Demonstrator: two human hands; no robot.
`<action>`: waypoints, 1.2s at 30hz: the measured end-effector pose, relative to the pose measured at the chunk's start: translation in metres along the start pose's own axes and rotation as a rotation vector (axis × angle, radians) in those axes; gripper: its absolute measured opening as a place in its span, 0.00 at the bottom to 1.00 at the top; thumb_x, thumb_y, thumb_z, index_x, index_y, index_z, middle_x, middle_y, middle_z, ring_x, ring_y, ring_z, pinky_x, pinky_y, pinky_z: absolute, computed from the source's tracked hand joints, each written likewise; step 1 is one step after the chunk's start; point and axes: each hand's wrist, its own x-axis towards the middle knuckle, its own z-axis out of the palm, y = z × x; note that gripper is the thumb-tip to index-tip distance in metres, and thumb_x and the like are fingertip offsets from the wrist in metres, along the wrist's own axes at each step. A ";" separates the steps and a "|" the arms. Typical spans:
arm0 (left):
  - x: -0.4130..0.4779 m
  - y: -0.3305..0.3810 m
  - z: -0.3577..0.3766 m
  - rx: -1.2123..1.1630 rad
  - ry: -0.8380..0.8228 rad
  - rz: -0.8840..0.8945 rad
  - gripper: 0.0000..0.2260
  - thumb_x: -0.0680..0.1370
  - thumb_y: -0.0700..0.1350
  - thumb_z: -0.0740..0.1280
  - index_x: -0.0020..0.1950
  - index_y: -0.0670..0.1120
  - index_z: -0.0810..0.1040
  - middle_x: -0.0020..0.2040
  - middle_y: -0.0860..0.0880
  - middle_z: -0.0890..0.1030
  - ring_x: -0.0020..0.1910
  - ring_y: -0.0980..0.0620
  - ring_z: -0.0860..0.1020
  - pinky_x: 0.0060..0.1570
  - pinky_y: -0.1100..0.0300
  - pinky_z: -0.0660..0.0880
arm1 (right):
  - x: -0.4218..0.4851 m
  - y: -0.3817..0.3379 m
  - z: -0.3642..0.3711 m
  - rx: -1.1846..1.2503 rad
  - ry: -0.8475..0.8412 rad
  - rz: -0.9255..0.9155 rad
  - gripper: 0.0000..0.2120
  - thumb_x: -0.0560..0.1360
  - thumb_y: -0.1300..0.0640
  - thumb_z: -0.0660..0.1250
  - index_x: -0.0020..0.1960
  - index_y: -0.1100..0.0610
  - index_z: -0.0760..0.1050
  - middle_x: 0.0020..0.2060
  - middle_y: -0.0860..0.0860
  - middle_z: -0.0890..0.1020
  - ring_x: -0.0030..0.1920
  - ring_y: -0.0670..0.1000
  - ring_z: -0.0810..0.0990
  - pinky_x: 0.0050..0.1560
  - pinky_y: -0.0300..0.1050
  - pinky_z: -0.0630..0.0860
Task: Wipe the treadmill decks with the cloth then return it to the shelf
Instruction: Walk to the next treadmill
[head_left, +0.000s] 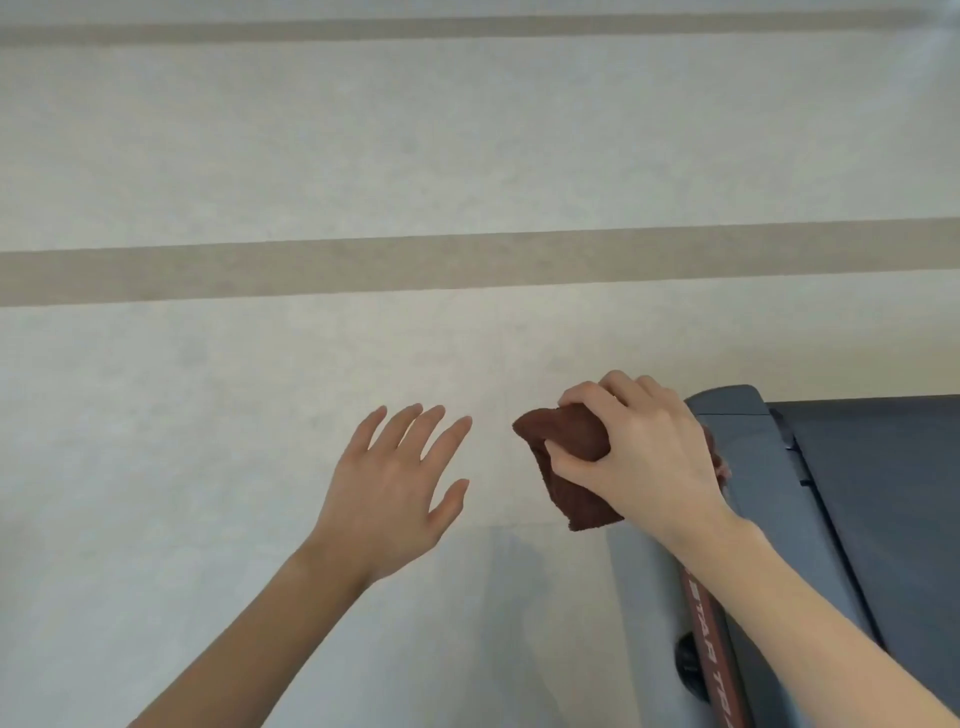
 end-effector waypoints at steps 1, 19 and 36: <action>0.001 -0.001 -0.021 -0.014 0.002 -0.007 0.24 0.76 0.55 0.53 0.66 0.47 0.74 0.61 0.45 0.78 0.60 0.44 0.77 0.62 0.44 0.70 | 0.004 -0.005 -0.019 0.006 0.000 0.000 0.13 0.66 0.48 0.71 0.47 0.53 0.79 0.40 0.50 0.79 0.38 0.56 0.75 0.42 0.50 0.73; 0.004 -0.014 -0.457 -0.138 0.063 -0.002 0.23 0.76 0.54 0.54 0.67 0.47 0.72 0.66 0.46 0.75 0.64 0.44 0.73 0.64 0.44 0.68 | 0.077 -0.145 -0.409 -0.012 0.036 -0.023 0.13 0.65 0.48 0.70 0.45 0.53 0.80 0.38 0.49 0.79 0.36 0.54 0.76 0.38 0.48 0.74; 0.117 0.009 -0.653 -0.132 0.055 0.164 0.23 0.77 0.54 0.54 0.68 0.46 0.72 0.67 0.44 0.73 0.65 0.43 0.71 0.66 0.44 0.66 | 0.147 -0.142 -0.598 0.059 0.116 0.218 0.12 0.65 0.51 0.74 0.46 0.54 0.81 0.39 0.50 0.80 0.39 0.55 0.77 0.41 0.50 0.74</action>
